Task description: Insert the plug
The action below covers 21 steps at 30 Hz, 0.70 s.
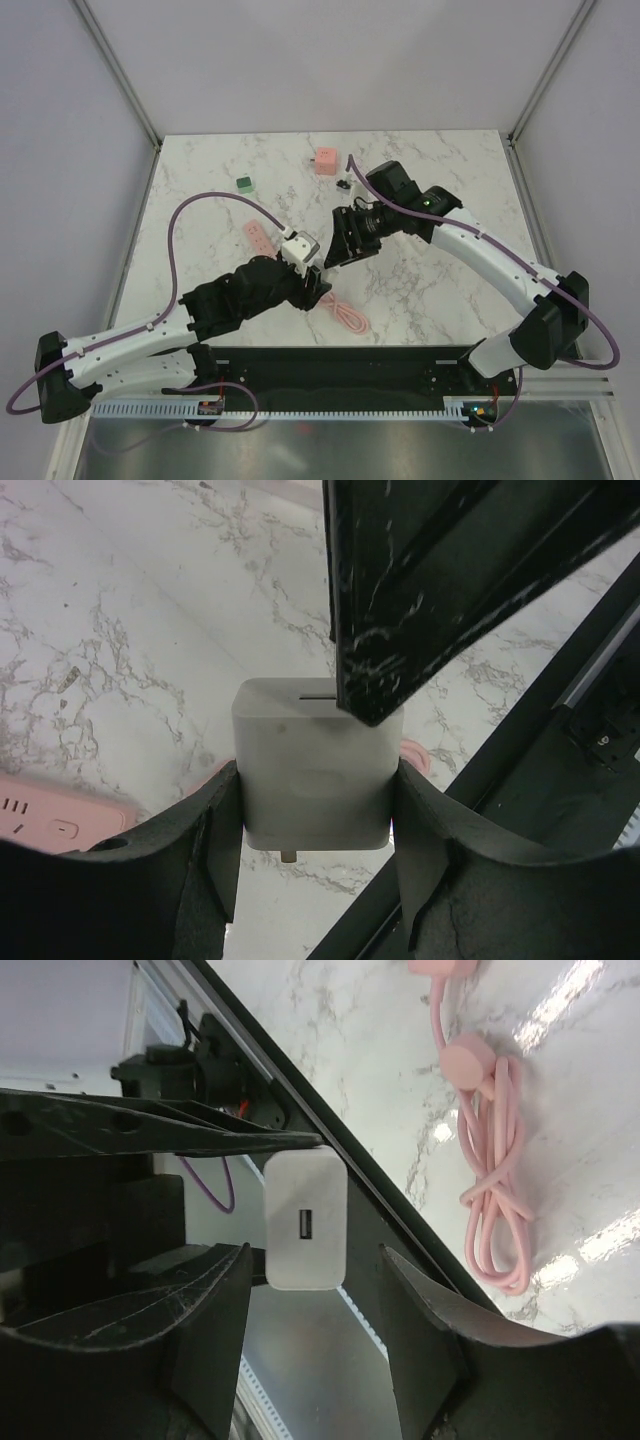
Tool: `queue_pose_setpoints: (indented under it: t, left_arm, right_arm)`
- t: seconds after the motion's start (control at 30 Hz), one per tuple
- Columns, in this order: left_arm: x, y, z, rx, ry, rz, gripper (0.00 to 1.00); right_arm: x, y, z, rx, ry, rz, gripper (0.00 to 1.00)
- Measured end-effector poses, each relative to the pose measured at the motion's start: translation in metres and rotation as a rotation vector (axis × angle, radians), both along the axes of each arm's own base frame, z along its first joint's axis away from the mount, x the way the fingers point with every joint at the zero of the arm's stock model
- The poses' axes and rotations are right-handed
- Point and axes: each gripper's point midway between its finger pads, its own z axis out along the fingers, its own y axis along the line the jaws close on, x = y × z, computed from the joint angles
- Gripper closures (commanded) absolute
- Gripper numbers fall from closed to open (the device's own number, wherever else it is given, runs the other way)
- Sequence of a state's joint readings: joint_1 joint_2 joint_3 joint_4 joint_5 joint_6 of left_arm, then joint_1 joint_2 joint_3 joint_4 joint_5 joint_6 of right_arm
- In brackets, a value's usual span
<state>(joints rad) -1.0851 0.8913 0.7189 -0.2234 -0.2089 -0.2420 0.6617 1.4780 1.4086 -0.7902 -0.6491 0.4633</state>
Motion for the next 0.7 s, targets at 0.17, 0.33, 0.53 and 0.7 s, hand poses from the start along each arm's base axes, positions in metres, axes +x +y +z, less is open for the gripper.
queue_pose_setpoints:
  t: [0.17, 0.33, 0.53, 0.7]
  left_arm:
    - [0.001, -0.004, 0.004, -0.016, -0.028, -0.019, 0.98]
    - [-0.001, -0.006, -0.008, 0.023, -0.027, -0.049, 0.98]
    - [-0.001, -0.004, -0.012, 0.042, -0.030, -0.047, 0.37]
    - [0.010, 0.000, 0.001, 0.001, -0.078, 0.023, 0.08]
  right_arm:
    - [-0.014, 0.006, -0.028, -0.053, 0.065, 0.051, 0.46]
    - [-0.022, 0.010, -0.039, -0.045, 0.102, 0.105, 0.78]
    - [-0.023, 0.012, -0.043, 0.005, 0.125, 0.123, 1.00]
    - [-0.024, 0.015, -0.036, 0.037, 0.095, 0.124, 1.00]
